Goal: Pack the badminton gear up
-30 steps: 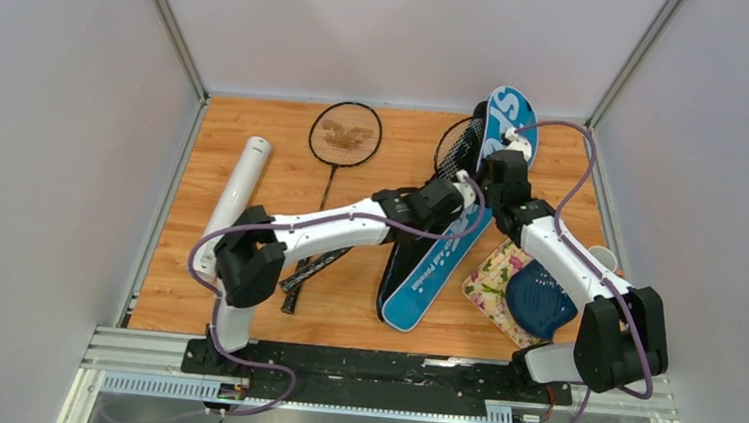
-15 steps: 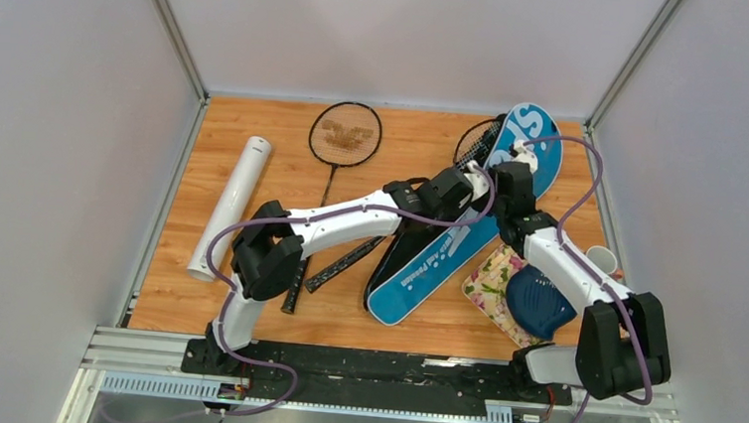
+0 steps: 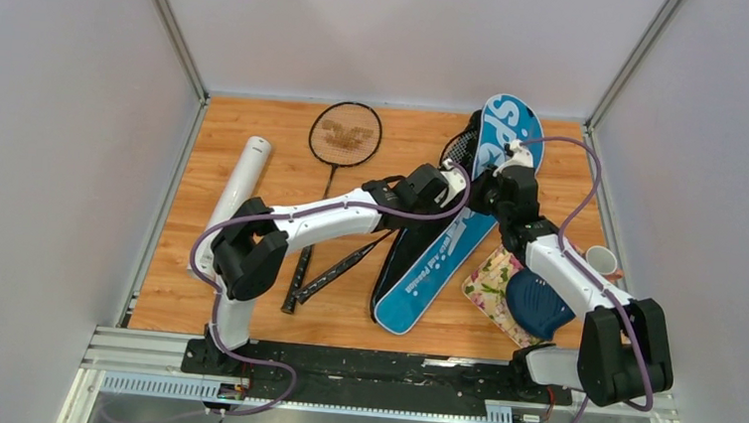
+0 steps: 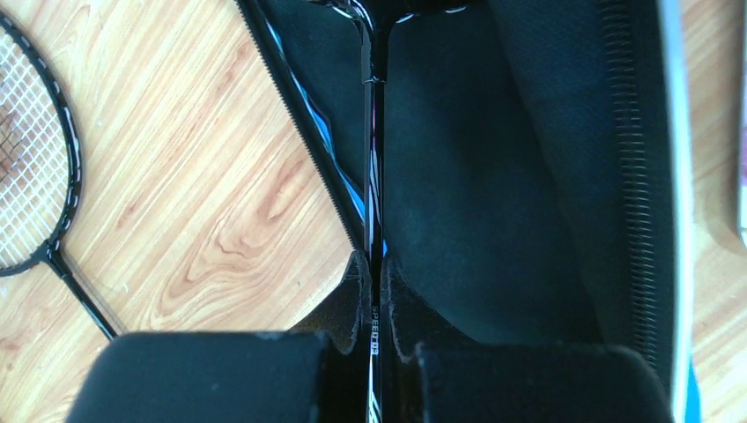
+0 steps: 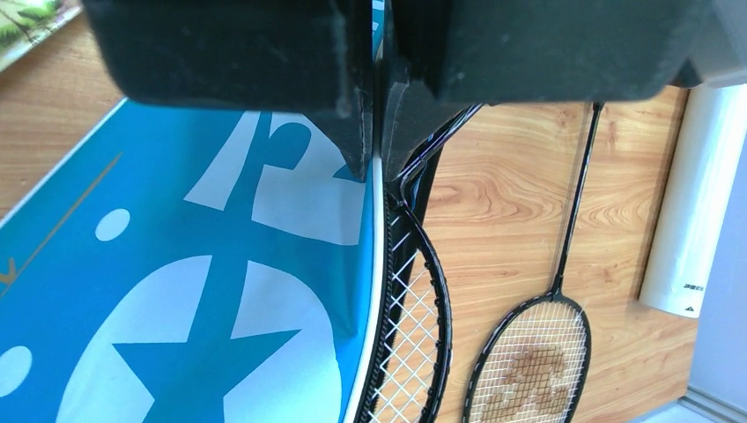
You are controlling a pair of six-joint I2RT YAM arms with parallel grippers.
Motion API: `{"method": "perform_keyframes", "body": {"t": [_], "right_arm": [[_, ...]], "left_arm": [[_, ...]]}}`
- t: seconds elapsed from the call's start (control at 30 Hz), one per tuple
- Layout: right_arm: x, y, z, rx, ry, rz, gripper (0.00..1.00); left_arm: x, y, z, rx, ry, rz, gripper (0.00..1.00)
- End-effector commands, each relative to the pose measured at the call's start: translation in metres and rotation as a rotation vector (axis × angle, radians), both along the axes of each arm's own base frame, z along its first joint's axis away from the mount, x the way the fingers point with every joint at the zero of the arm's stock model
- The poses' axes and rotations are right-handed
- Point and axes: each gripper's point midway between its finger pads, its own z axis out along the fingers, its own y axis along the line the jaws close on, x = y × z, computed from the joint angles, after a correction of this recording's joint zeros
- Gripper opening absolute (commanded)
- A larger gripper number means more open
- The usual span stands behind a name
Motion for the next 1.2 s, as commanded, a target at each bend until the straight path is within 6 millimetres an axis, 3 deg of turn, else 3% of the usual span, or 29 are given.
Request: {"method": "perform_keyframes", "body": {"t": [0.0, 0.23, 0.37, 0.47, 0.53, 0.63, 0.7, 0.83, 0.9, 1.1, 1.17], "right_arm": [[0.012, 0.012, 0.044, 0.033, -0.196, 0.072, 0.0], [0.006, 0.028, 0.034, 0.089, -0.177, 0.157, 0.0], [0.007, 0.028, 0.028, 0.082, -0.154, 0.156, 0.0], [0.009, 0.022, 0.024, 0.067, -0.133, 0.14, 0.0], [0.009, 0.02, 0.022, 0.059, -0.128, 0.134, 0.0], [0.009, 0.017, 0.02, 0.061, -0.123, 0.134, 0.0], [0.009, 0.016, 0.02, 0.077, -0.124, 0.137, 0.0], [0.005, 0.015, 0.021, 0.093, -0.129, 0.152, 0.0], [0.004, 0.01, 0.02, 0.109, -0.132, 0.142, 0.0], [0.004, 0.007, 0.02, 0.127, -0.133, 0.149, 0.0], [0.004, 0.007, 0.021, 0.13, -0.135, 0.15, 0.0]], "left_arm": [[-0.005, -0.025, 0.057, -0.189, -0.043, -0.076, 0.0], [0.007, -0.042, 0.058, -0.202, -0.085, -0.149, 0.0], [0.015, -0.042, 0.059, -0.254, -0.14, -0.129, 0.0], [0.014, -0.045, 0.056, -0.294, -0.087, -0.119, 0.0], [0.007, -0.038, 0.044, -0.284, 0.033, -0.077, 0.01], [-0.001, -0.039, 0.045, -0.343, 0.151, -0.04, 0.02], [-0.013, -0.034, 0.04, -0.385, 0.2, -0.045, 0.09], [-0.013, -0.024, 0.043, -0.453, 0.296, -0.008, 0.15], [-0.015, -0.022, 0.046, -0.475, 0.337, -0.007, 0.27], [-0.03, -0.024, 0.075, -0.594, 0.406, -0.052, 0.55], [-0.036, -0.019, 0.088, -0.609, 0.395, -0.063, 0.55]]}}
